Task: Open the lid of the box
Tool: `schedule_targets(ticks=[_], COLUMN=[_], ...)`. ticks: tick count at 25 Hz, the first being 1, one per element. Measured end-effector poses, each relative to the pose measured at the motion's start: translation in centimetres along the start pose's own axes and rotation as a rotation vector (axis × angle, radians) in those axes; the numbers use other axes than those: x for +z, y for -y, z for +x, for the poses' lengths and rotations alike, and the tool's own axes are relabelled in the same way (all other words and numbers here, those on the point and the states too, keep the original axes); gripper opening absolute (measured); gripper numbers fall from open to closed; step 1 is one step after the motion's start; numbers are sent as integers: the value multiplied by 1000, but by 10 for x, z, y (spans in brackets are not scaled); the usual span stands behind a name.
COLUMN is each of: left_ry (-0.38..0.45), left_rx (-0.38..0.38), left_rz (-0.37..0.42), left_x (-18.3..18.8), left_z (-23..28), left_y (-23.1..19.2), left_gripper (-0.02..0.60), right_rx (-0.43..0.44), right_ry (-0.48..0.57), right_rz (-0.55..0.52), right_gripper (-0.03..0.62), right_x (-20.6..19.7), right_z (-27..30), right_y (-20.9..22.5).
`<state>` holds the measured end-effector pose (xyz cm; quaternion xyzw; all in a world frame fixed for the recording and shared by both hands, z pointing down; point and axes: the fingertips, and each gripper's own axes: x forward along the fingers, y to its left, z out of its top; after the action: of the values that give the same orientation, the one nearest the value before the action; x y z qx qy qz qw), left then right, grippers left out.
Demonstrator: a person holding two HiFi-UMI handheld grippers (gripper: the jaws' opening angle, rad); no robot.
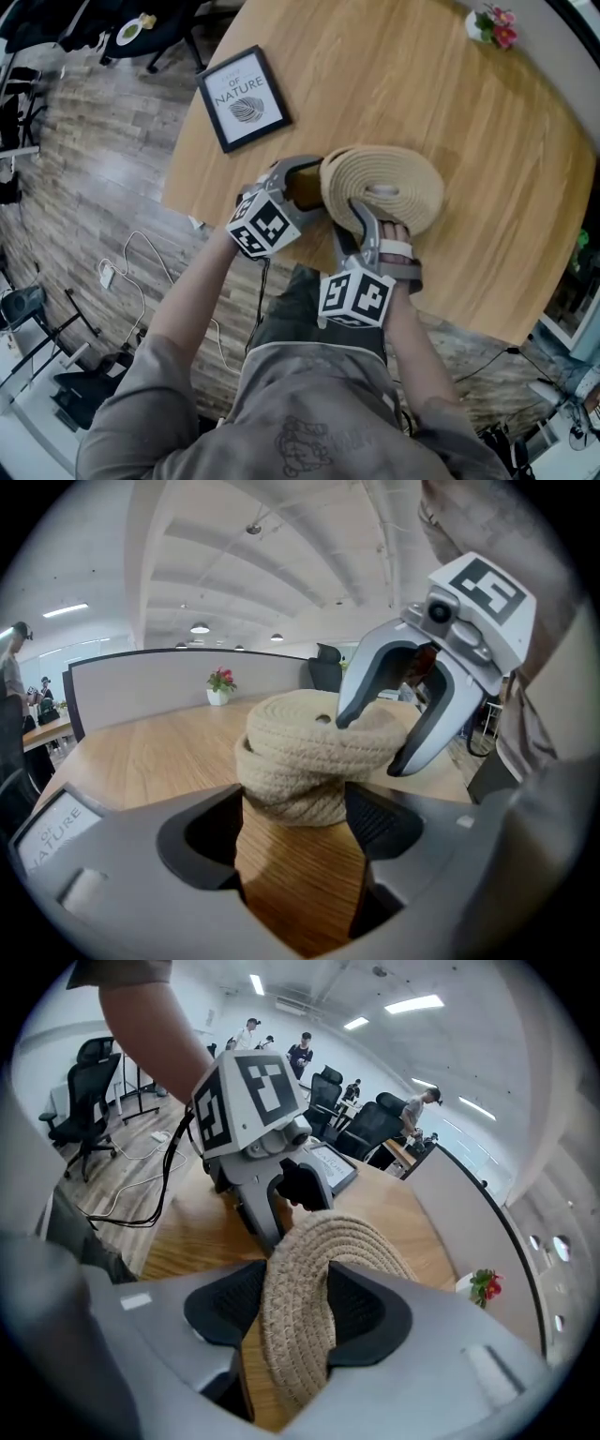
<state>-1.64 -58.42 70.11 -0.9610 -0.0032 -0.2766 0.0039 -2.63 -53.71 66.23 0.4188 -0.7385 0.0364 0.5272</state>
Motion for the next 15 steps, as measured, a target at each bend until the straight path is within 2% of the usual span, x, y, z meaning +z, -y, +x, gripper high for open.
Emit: schedule_targets(ticks=[4, 7, 11, 15], left_ry=[-23, -59, -90, -85], left_rx=[6, 18, 41, 76], left_rz=[-3, -9, -30, -74], left_x=[1, 0, -3, 2], left_z=[1, 1, -1, -10], left_y=[-1, -2, -1, -1], left_gripper=[342, 339, 323, 284], right_rx=[4, 32, 15, -56], right_ry=[33, 122, 282, 434], right_rz=[74, 173, 376, 604], right_gripper=[176, 152, 115, 97], right_x=[3, 10, 19, 18], right_z=[-6, -19, -51, -92], right_y=[2, 11, 46, 95])
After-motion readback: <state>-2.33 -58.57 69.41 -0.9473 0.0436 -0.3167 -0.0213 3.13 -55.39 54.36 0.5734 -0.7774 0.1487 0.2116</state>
